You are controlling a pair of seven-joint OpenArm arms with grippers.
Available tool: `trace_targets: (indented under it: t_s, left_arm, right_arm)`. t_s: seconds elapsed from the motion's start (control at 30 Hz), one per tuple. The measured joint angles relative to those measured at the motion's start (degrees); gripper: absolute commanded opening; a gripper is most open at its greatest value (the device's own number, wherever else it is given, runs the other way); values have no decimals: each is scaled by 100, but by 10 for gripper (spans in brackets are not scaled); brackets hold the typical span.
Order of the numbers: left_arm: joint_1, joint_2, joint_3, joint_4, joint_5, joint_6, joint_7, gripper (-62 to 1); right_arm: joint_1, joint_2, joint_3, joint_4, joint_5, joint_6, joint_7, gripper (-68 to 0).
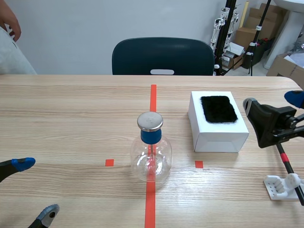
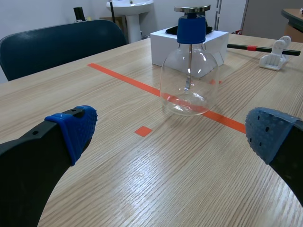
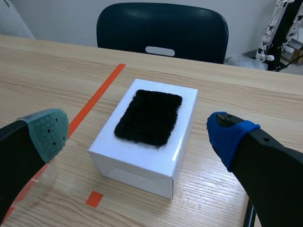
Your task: Do the electroscope experiment. return to the home posture
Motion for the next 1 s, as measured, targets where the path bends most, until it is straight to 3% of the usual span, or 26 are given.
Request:
trace_targets:
  t_s: [0.17, 0.3, 0.4, 0.53, 0.7, 0.73, 0.83, 1.0]
  left_arm:
    - [0, 0, 0, 0, 0, 0, 0, 14]
    - [0, -2, 0, 0, 0, 0, 2, 14]
    - [0, -2, 0, 0, 0, 0, 2, 14]
    - [0, -2, 0, 0, 0, 0, 0, 14]
    - [2, -7, 0, 0, -17, 0, 4, 14]
    - [7, -22, 4, 0, -85, 0, 13, 14]
    - [317, -190, 59, 280, -977, -4, 138, 14]
    - [1340, -787, 57, 1193, -2011, 0, 960, 14]
  right_arm:
    - [-240, 2, 0, 0, -212, 0, 269, -78]
    - [-737, 2, 0, -2, -1062, 2, 1263, -78]
    - [-1150, 0, 0, -4, -1368, 7, 1832, -78]
    - [-1491, -76, 0, -7, -1670, 2, 1891, -78]
    - [-1617, -516, 0, -7, -2166, 15, 1910, -78]
    - [-1631, -605, 0, -7, -2221, 11, 1908, -78]
    - [-1628, -809, -7, -7, -2389, 133, 1912, -78]
    - [-1628, -892, -205, -7, -2730, 435, 1961, -78]
